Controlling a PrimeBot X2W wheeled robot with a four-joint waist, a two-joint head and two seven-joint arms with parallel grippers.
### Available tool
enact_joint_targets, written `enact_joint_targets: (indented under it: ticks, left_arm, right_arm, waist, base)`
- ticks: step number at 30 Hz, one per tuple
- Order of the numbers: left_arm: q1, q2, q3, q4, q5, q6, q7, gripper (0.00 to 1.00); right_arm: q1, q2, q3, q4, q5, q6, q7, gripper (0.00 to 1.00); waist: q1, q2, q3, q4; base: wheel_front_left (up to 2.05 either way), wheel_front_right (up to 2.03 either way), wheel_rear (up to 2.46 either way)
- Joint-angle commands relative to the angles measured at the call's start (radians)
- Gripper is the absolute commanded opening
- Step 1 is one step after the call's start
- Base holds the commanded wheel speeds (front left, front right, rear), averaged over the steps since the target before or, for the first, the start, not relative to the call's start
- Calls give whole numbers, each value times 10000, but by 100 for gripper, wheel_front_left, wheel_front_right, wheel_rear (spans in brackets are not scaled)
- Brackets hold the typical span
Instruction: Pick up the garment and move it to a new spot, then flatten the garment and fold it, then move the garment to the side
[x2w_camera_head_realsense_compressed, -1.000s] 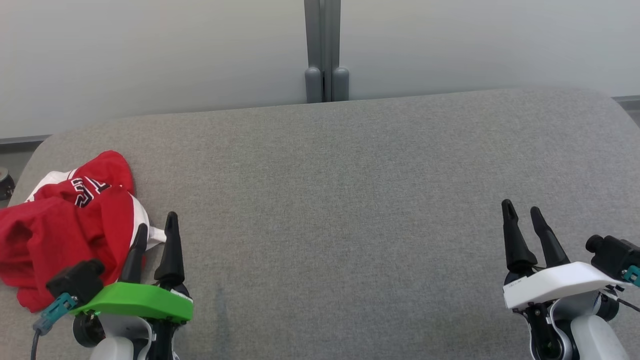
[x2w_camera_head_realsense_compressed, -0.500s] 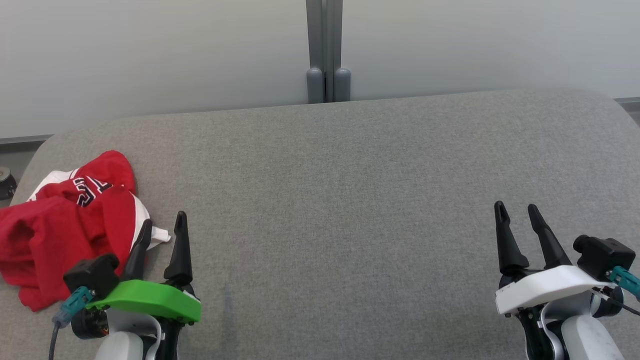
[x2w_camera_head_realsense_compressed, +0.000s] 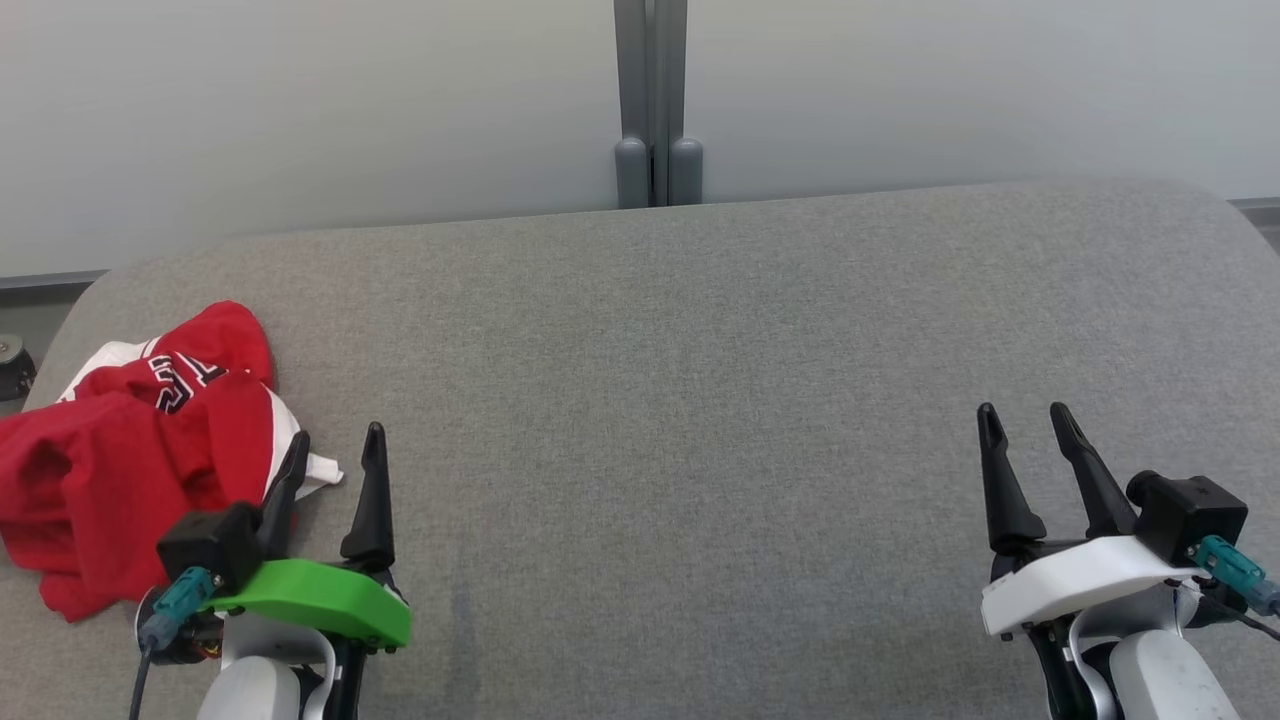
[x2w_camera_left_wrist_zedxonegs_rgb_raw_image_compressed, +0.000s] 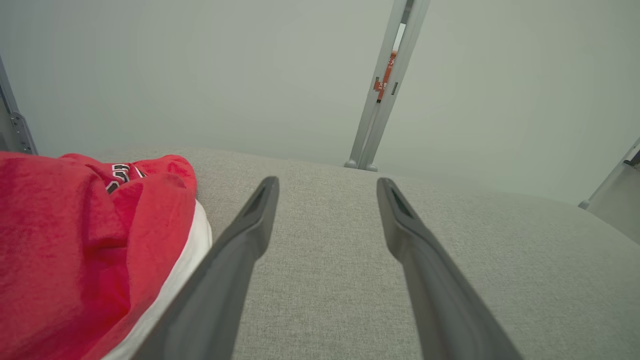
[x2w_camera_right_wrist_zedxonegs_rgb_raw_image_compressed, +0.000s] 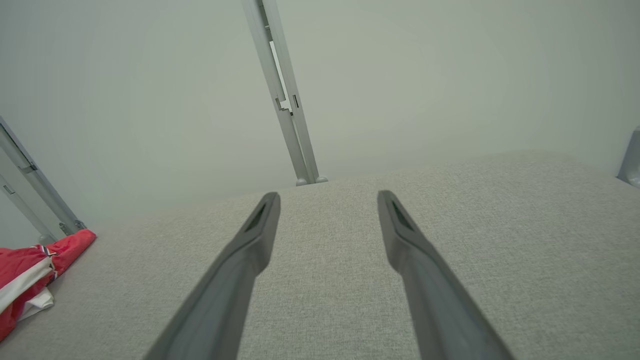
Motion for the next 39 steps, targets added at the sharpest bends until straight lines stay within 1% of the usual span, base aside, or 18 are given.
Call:
enact_joint_targets:
  ticks: [1, 14, 36, 39]
  left_arm:
    - [-254, 96, -24, 6, 229, -31, -88, 100]
    - [-329, 63, -18, 298, 1235, -11, -361, 100]
    - [-435, 0, -127, 624, 2196, -40, -755, 100]
    - [-457, -13, -110, 641, 2114, -39, -730, 100]
  right_arm:
    - [53, -20, 16, -88, -236, 26, -100, 100]
    - [147, 84, 19, -21, -908, 20, -356, 100]
    - [236, 183, 7, 205, -1575, 20, -650, 100]
    - [227, 151, 58, 229, -1363, 20, -560, 100]
  waist:
    - [0, 0, -2, 6]
    - [0, 0, -20, 53]
    - [0, 0, -27, 150]
    - [0, 0, -22, 203]
  base:
    - [0, 0, 0]
    - [0, 0, 0]
    - [0, 0, 0]
    - [0, 0, 0]
